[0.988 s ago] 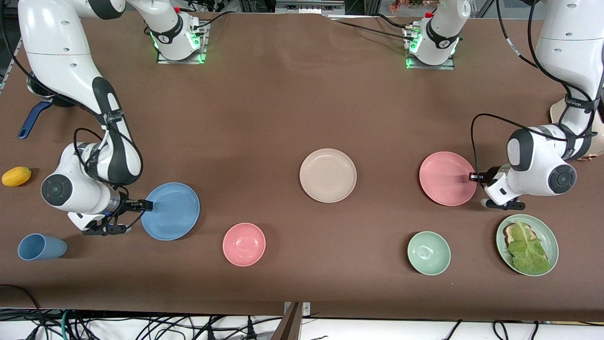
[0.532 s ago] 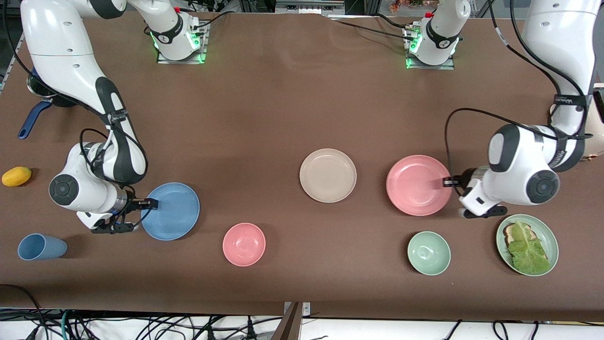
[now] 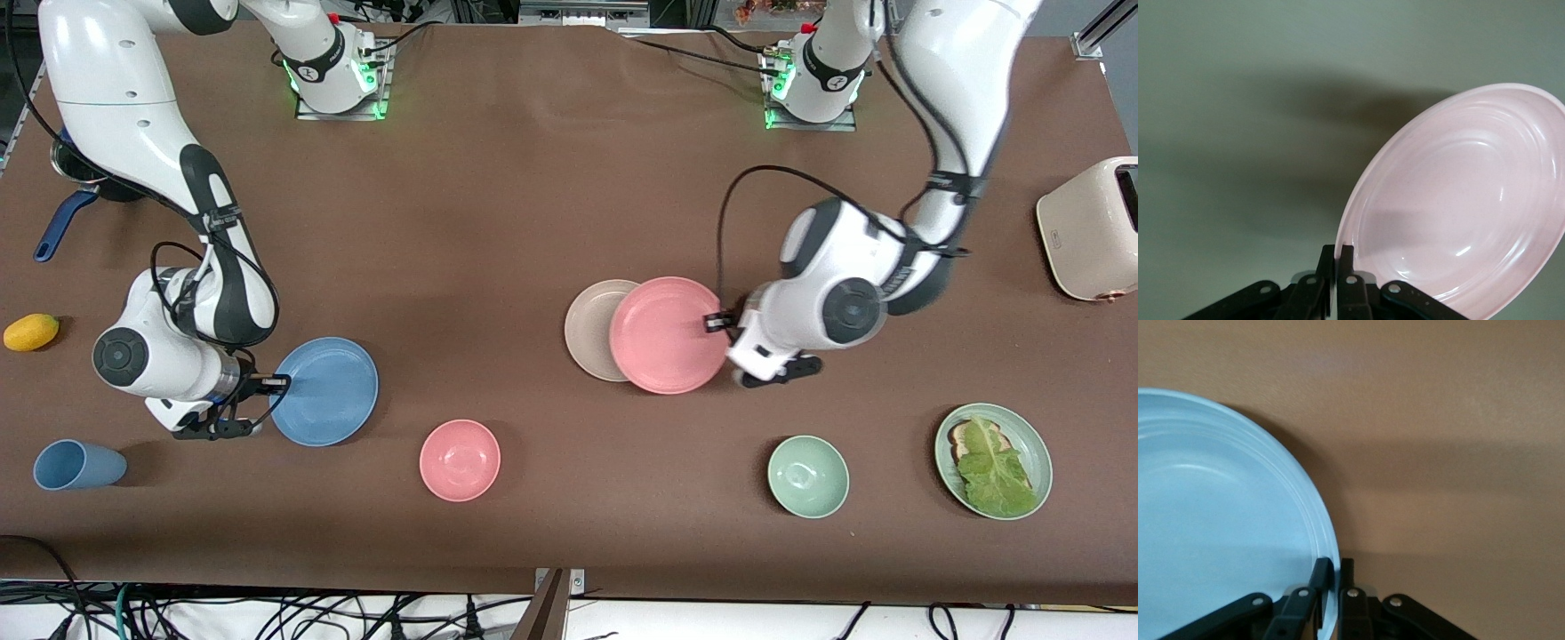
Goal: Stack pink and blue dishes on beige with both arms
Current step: 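Slide the pink plate onto the beige plate with the left gripper, then move the blue plate with the right gripper while the left gripper withdraws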
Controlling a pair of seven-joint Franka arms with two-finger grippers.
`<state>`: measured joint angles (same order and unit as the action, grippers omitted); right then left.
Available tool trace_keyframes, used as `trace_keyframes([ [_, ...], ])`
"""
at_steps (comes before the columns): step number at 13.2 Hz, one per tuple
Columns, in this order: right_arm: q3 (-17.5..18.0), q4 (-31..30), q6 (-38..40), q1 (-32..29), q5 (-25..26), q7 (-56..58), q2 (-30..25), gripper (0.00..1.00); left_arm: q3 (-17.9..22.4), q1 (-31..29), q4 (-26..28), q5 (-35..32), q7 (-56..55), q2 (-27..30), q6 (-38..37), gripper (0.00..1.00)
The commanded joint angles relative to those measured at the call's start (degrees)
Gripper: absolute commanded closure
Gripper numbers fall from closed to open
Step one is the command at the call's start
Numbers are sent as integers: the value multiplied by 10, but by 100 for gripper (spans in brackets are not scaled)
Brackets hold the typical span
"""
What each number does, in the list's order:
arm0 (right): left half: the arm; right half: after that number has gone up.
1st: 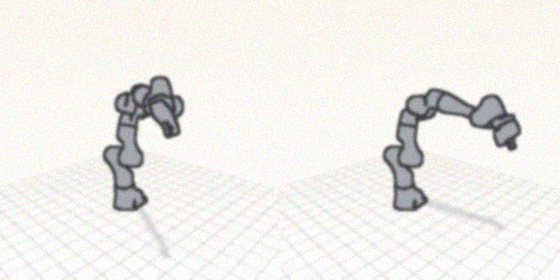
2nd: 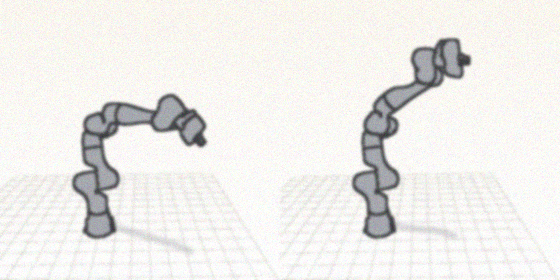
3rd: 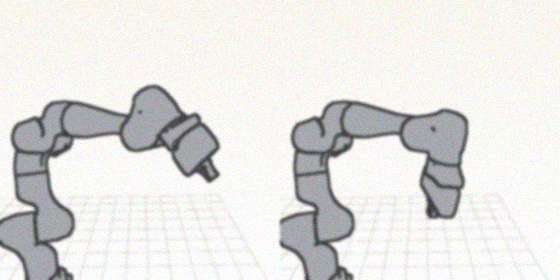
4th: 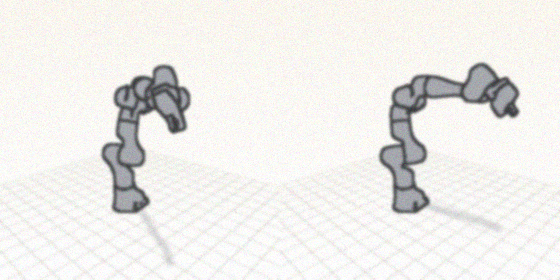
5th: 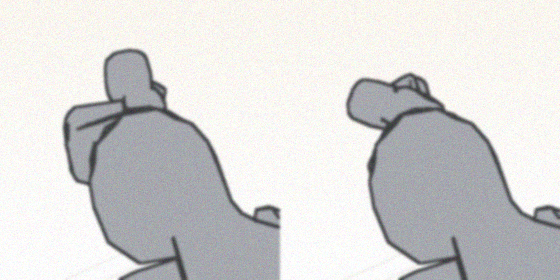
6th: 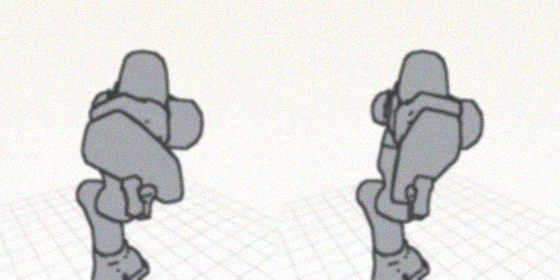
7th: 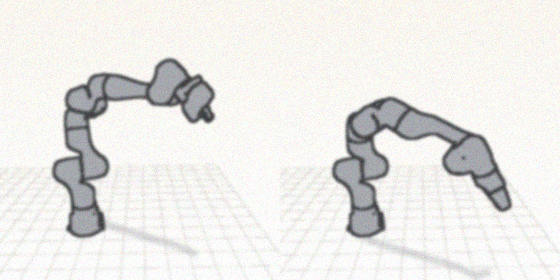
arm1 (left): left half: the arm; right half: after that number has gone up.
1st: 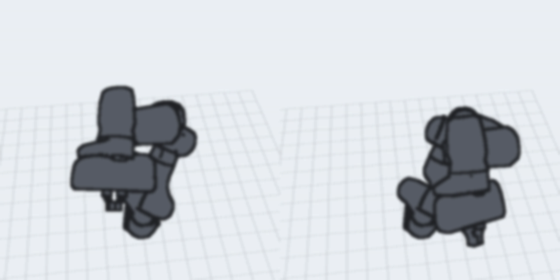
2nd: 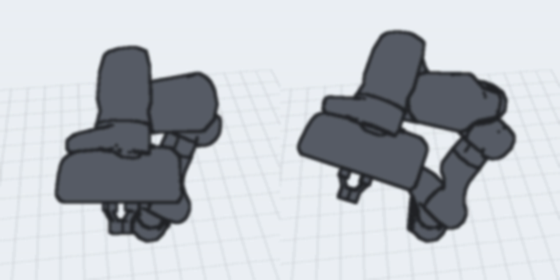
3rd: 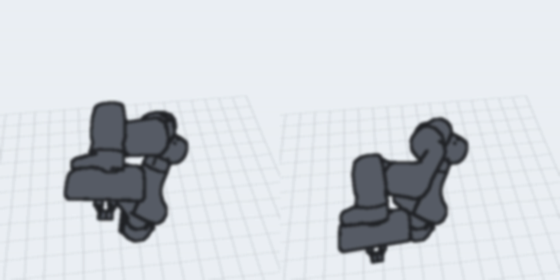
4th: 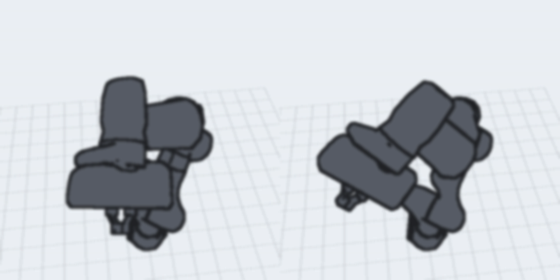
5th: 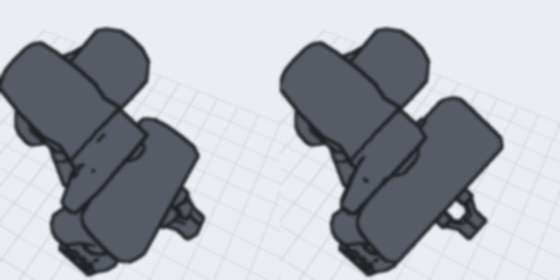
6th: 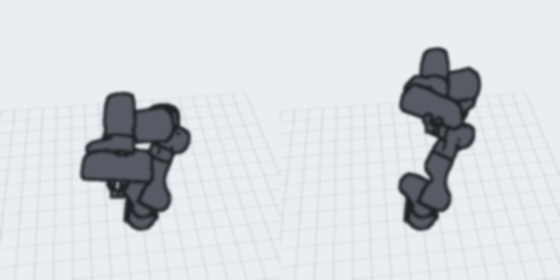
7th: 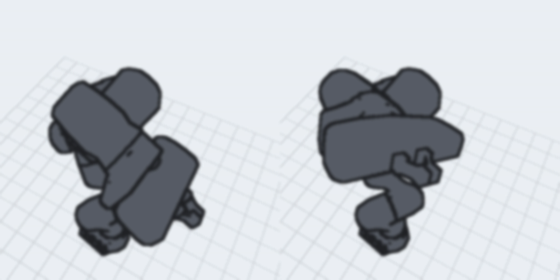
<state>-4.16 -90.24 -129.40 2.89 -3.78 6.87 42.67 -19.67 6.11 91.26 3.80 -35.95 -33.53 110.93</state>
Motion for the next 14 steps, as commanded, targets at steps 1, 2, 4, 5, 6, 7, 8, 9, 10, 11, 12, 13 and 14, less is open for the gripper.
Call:
trace_keyframes([
  [1,6,-9,-2,-5,-4,23,-5,100,7,40,-6,-6,-38,-34,32,100],
  [2,6,-9,-3,-3,-3,24,-6,100,7,46,-6,-27,-52,-47,39,100],
  [4,5,0,3,0,-1,31,-18,100,6,44,-6,-52,-60,-53,39,100],
  [5,6,5,19,1,-1,33,-30,100,7,40,-6,-52,-54,-52,38,58],
  [6,6,12,40,1,-1,35,-46,100,7,40,-7,-52,-54,-51,37,9],
  [7,15,18,63,1,-2,45,-60,100,7,40,-7,-51,-60,-47,34,0],
  [8,27,22,79,1,-3,52,-78,100,8,35,-8,-51,-60,-43,32,0],
  [9,32,20,103,1,-3,52,-100,100,8,22,-8,-52,-59,-34,30,0],
  [10,42,22,146,1,-5,46,-128,100,8,7,-8,-53,-55,-25,19,0],
  [11,50,23,179,1,-6,39,-159,100,7,-4,-8,-54,-52,-18,8,0],
  [12,62,26,209,1,-7,19,-186,100,7,-19,-8,-53,-36,-10,3,0],
  [13,78,27,242,1,-5,-13,-207,100,7,-36,-8,-53,-9,-2,-13,0],
  [14,91,27,269,1,-5,-38,-213,100,7,-57,-8,-53,21,6,-31,0],
])
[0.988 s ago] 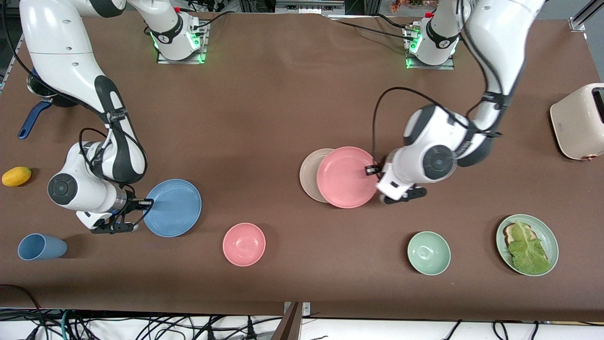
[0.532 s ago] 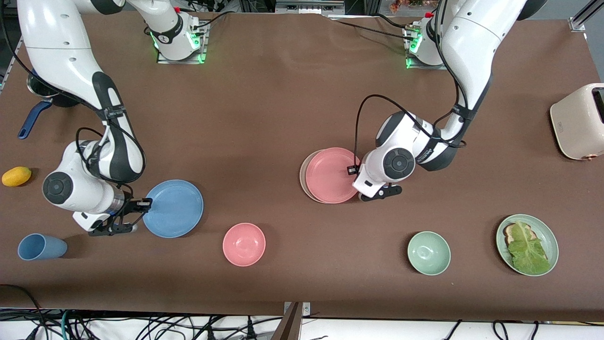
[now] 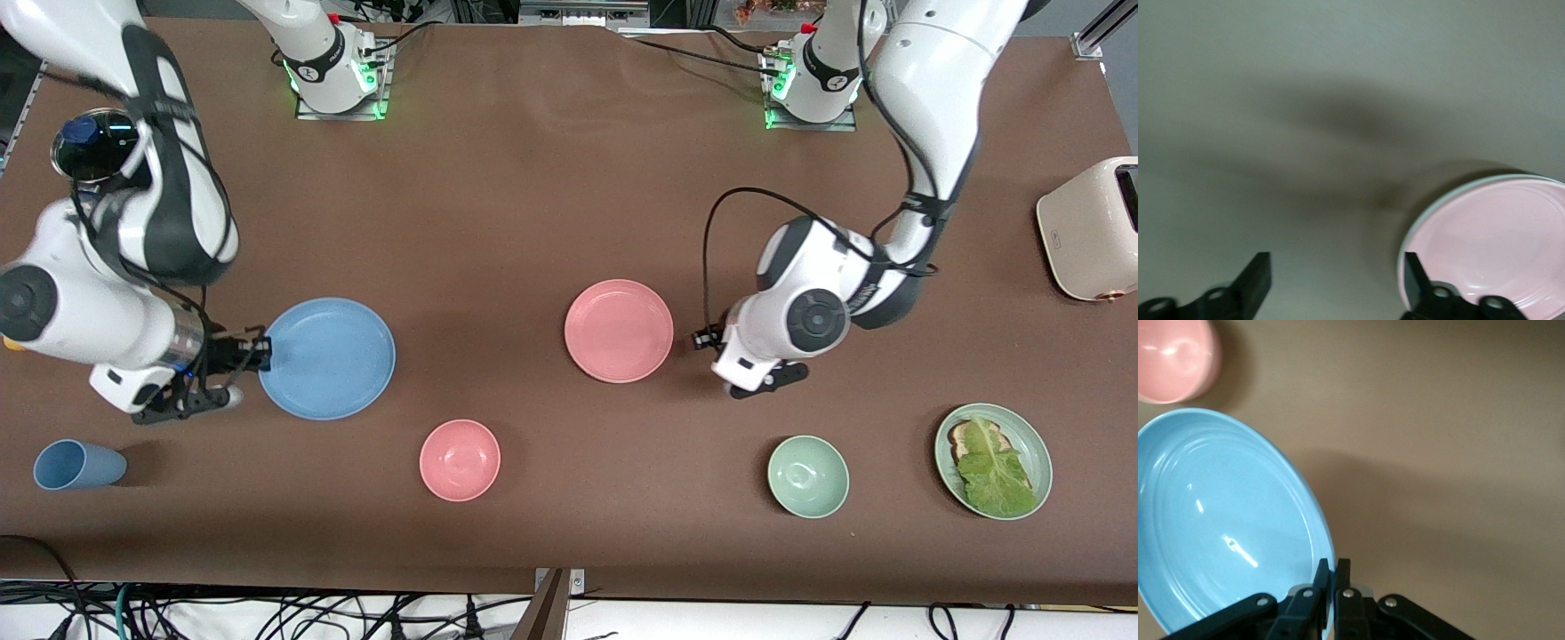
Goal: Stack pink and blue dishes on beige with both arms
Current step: 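Move the blue plate with the right gripper while the left gripper withdraws, then lower the blue plate onto the pink plate and open the right gripper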
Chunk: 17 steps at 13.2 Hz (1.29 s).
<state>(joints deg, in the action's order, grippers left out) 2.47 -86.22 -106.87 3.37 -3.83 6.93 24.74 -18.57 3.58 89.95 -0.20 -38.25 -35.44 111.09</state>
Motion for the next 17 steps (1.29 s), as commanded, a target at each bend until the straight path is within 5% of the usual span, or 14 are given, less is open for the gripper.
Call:
trace_keyframes([
  [1,39,-14,58,-4,-6,-59,-31,100,-4,-53,5,-13,78,31,-47,0],
  [4,85,-13,5,42,-38,-190,-16,100,-2,-121,6,-15,177,46,-76,0],
  [9,84,-13,-142,211,-27,-432,51,100,-2,-199,6,-45,303,83,-113,0],
  [15,83,-11,-298,298,-15,-623,141,100,149,-111,82,13,375,284,-131,0],
  [17,83,-11,-302,303,-10,-627,149,100,163,-89,84,13,377,334,-146,0],
])
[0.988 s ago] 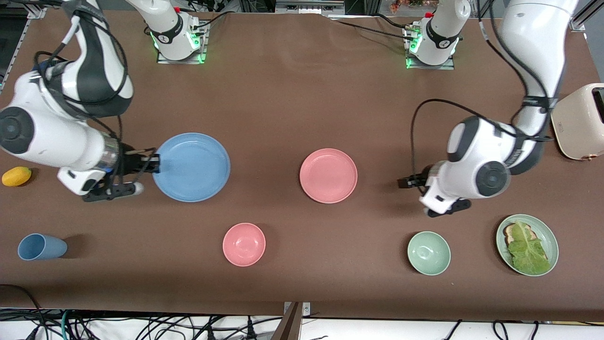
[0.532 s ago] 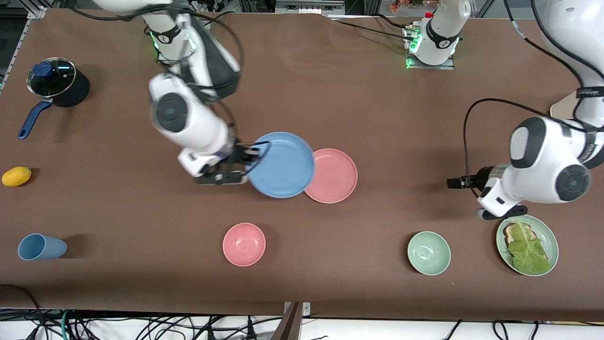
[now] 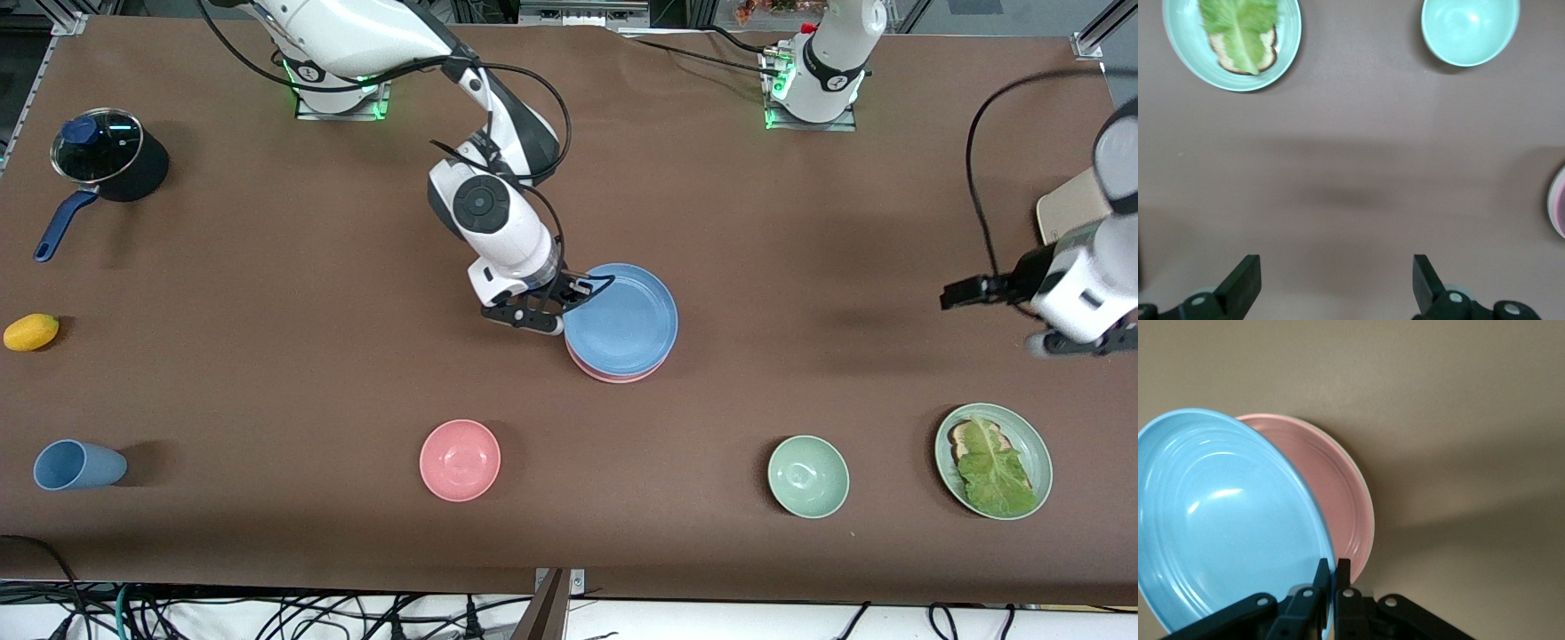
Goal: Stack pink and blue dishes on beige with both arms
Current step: 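Lower the blue plate onto the pink plate and open the right gripper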
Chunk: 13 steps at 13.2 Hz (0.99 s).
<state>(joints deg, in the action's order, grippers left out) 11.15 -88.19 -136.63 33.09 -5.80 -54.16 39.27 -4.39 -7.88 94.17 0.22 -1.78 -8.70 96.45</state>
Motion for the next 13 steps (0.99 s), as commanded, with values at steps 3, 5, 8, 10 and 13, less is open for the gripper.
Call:
trace_keyframes([
  [3,-4,7,-4,7,25,-16,10,100,21,44,28,9,12,106,-26,0],
  [5,-4,6,-4,14,25,-17,24,100,22,55,-13,7,12,107,-84,0],
  [8,-4,5,-4,18,25,-17,33,100,21,51,-18,6,17,97,-90,0],
  [10,-4,4,-3,19,25,-17,33,83,21,46,-19,7,18,78,-85,0],
  [13,-11,7,11,13,25,-11,18,54,21,45,-27,8,18,76,-85,0],
])
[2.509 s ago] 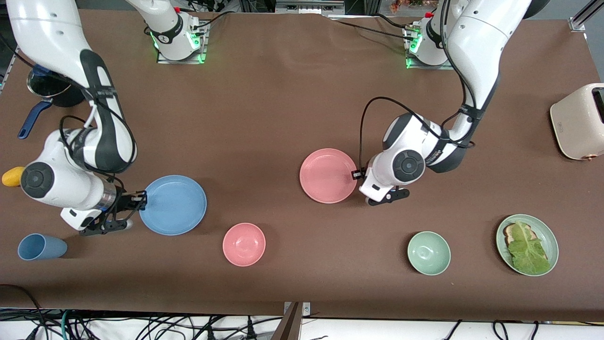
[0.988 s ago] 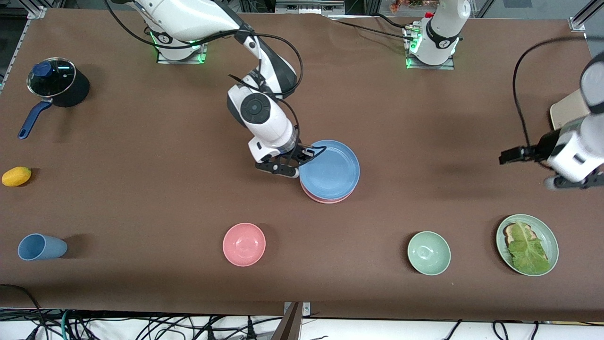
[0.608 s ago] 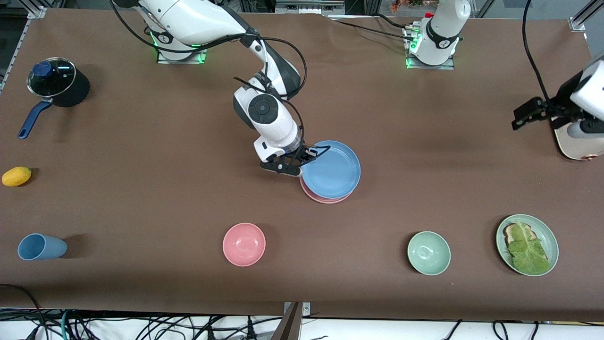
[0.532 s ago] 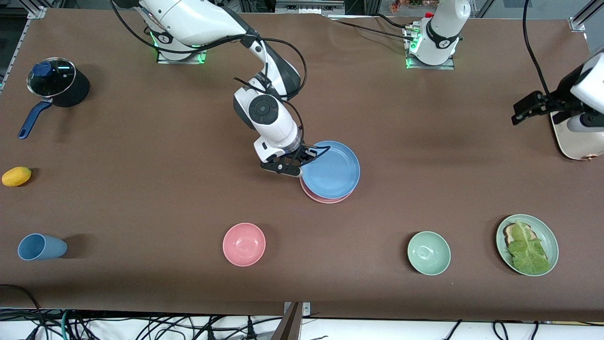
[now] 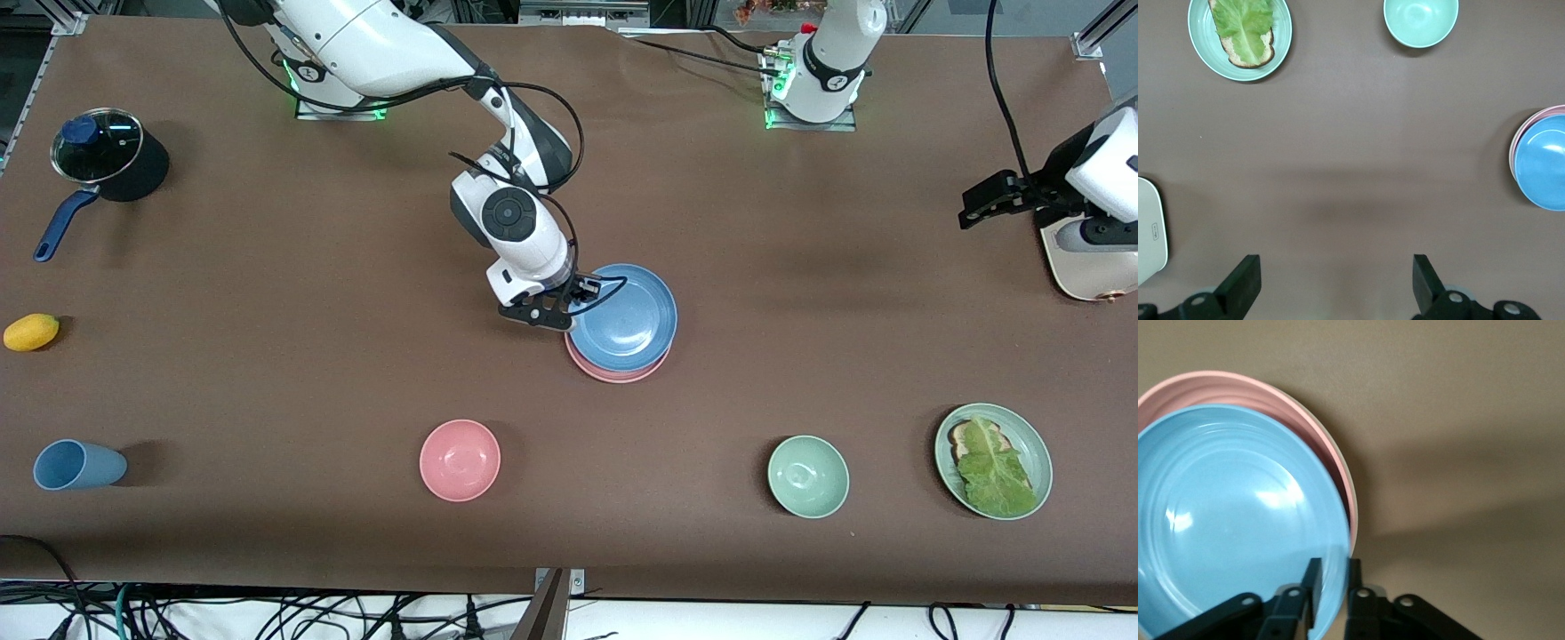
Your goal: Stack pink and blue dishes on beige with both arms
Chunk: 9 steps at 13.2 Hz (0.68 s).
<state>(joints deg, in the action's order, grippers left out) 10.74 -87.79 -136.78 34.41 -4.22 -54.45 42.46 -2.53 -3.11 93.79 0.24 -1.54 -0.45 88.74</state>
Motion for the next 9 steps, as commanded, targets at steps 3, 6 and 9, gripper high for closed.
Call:
trace_keyframes([
  [3,-52,5,90,-4,11,12,-68,29,2,-1,-30,10,15,-10,12,0],
  [6,-115,5,142,-9,2,71,-125,0,2,-3,-35,8,15,-10,15,0],
  [9,-157,6,192,-29,-2,167,-156,0,2,-3,-36,7,15,-10,15,0],
])
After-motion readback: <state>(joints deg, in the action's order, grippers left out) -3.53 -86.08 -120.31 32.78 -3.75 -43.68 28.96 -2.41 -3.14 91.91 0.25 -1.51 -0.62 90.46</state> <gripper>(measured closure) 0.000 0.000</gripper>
